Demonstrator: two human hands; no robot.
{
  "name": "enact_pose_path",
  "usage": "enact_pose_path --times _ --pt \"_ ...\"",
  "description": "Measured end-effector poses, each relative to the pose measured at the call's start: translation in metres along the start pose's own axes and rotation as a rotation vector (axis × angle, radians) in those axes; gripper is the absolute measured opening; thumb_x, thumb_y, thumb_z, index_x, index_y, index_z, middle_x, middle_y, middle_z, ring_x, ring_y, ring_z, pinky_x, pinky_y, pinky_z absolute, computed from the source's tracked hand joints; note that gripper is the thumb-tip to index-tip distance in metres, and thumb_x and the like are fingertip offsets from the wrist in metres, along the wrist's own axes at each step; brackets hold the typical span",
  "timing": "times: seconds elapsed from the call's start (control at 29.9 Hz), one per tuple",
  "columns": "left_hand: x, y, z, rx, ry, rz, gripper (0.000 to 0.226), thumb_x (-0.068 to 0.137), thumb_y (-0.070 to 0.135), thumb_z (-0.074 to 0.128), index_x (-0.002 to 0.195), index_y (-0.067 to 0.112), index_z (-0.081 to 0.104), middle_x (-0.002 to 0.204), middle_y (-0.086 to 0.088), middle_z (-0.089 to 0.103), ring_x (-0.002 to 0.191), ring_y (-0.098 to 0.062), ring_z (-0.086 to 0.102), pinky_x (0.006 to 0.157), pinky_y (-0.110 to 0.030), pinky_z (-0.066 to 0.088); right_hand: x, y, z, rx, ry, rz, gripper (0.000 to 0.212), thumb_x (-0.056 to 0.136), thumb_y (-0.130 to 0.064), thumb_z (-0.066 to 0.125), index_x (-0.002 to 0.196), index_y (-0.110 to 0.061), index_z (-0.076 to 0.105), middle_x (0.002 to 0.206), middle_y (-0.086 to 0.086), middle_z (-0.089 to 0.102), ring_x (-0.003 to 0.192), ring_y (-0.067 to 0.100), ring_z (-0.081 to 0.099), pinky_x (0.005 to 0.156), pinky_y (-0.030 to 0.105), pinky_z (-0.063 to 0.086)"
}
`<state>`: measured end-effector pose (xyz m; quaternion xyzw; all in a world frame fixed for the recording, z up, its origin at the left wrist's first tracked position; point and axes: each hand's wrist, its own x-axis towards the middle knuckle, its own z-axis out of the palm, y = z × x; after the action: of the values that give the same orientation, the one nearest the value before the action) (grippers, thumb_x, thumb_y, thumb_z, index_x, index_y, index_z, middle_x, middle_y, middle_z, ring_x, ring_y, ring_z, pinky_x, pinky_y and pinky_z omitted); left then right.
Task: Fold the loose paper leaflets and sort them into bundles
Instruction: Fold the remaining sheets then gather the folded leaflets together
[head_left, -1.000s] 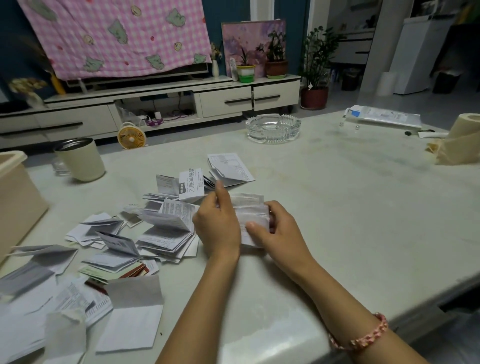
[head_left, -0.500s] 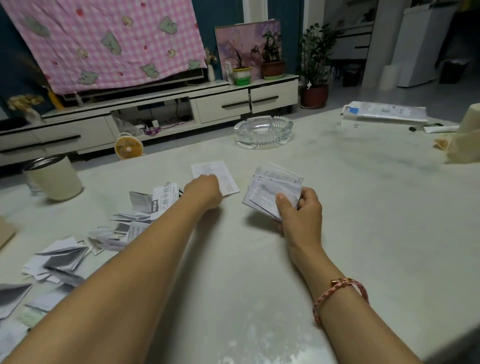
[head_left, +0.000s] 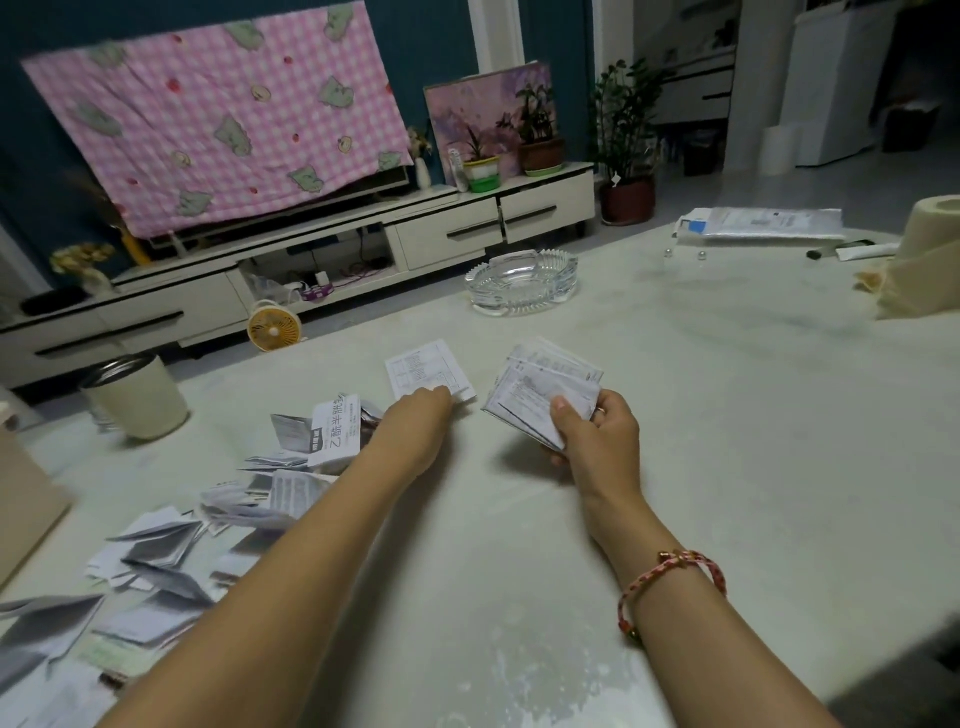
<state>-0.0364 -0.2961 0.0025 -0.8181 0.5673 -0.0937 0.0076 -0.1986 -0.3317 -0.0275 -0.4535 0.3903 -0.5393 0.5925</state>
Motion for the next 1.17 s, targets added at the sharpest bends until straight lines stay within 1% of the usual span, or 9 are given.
enact_pose_path --times 0.1,0.2,0.27,0.37,0.6,0.74,0.87,1.04,1.17 --pt "-0.017 0.006 -0.008 -0.289 0.227 -0.123 0.011 0.093 0.004 0.035 0.089 0.006 0.046 0.097 -0.022 0.058 0.088 -0.038 0.053 0.065 -0.037 0.033 -0.003 -0.006 -0.004 0.114 -0.047 0.049 0.012 0.088 -0.005 0.059 0.092 -0.016 0.056 0.087 0.003 0.063 0.069 0.012 0.058 0.049 0.013 0.046" --pt "-0.037 0.021 -0.021 -0.887 0.454 -0.312 0.015 0.092 0.002 0.039 0.084 0.006 0.050 0.079 -0.011 0.057 0.076 -0.031 0.052 0.060 -0.038 0.042 -0.001 -0.011 -0.008 0.235 -0.102 0.142 0.017 0.087 -0.004 0.059 0.103 -0.008 0.062 0.093 0.006 0.066 0.073 0.012 0.059 0.058 0.015 0.046" --pt "-0.052 0.034 -0.028 -1.387 0.364 -0.376 0.020 0.093 -0.003 0.040 0.090 0.007 0.057 0.080 -0.004 0.059 0.075 -0.022 0.058 0.061 -0.031 0.056 0.000 -0.015 -0.011 0.368 -0.152 0.220 0.017 0.089 -0.003 0.054 0.101 -0.009 0.063 0.088 0.003 0.065 0.071 0.011 0.058 0.056 0.015 0.045" --pt "-0.065 0.042 -0.020 -1.673 0.223 -0.433 0.026 0.093 -0.005 0.042 0.086 0.013 0.060 0.092 -0.004 0.065 0.081 -0.017 0.064 0.063 -0.025 0.059 -0.004 -0.022 -0.014 0.536 -0.205 0.356 0.014 0.091 -0.005 0.048 0.091 -0.012 0.060 0.075 0.002 0.057 0.061 0.012 0.049 0.046 0.015 0.041" --pt "-0.069 0.044 -0.014 -1.694 0.104 -0.331 0.042 0.085 -0.014 0.044 0.085 0.021 0.066 0.082 0.001 0.073 0.072 -0.013 0.069 0.062 -0.027 0.058 -0.009 -0.014 -0.007 0.148 -0.306 0.129 0.020 0.085 0.001 0.057 0.103 -0.005 0.064 0.093 0.009 0.069 0.079 0.019 0.064 0.073 0.026 0.051" --pt "-0.069 0.039 -0.018 -1.823 0.020 -0.346 0.035 0.085 -0.002 0.038 0.085 0.015 0.068 0.078 -0.005 0.073 0.073 -0.021 0.068 0.062 -0.030 0.058 -0.012 -0.012 -0.006 -0.016 -0.327 0.004 0.019 0.085 0.005 0.057 0.099 -0.008 0.062 0.087 0.000 0.066 0.074 0.009 0.061 0.062 0.009 0.048" --pt "-0.068 0.034 -0.011 -1.930 -0.033 -0.302 0.036 0.099 0.030 0.039 0.089 0.015 0.070 0.086 -0.006 0.073 0.081 -0.023 0.069 0.079 -0.038 0.054 -0.018 -0.005 -0.006 -0.208 -0.422 -0.137 0.019 0.086 0.001 0.057 0.095 -0.016 0.061 0.092 0.000 0.068 0.084 0.016 0.064 0.075 0.022 0.053" --pt "-0.069 0.032 0.002 -1.742 -0.047 -0.054 0.022 0.087 0.000 0.058 0.101 0.015 0.064 0.091 0.002 0.074 0.084 -0.011 0.068 0.072 -0.019 0.053 -0.019 0.005 -0.005 -0.605 -0.360 -0.342 0.030 0.085 -0.019 0.061 0.114 -0.010 0.056 0.117 0.008 0.054 0.110 0.022 0.046 0.096 0.034 0.039" --pt "-0.069 0.030 0.006 -1.733 0.008 -0.041 0.026 0.082 0.001 0.066 0.102 0.017 0.061 0.095 0.001 0.072 0.086 -0.011 0.067 0.077 -0.020 0.053 -0.025 0.002 -0.005 -0.385 -0.418 -0.211 0.036 0.087 -0.014 0.059 0.117 -0.018 0.040 0.115 0.004 0.055 0.107 0.020 0.056 0.097 0.040 0.045"
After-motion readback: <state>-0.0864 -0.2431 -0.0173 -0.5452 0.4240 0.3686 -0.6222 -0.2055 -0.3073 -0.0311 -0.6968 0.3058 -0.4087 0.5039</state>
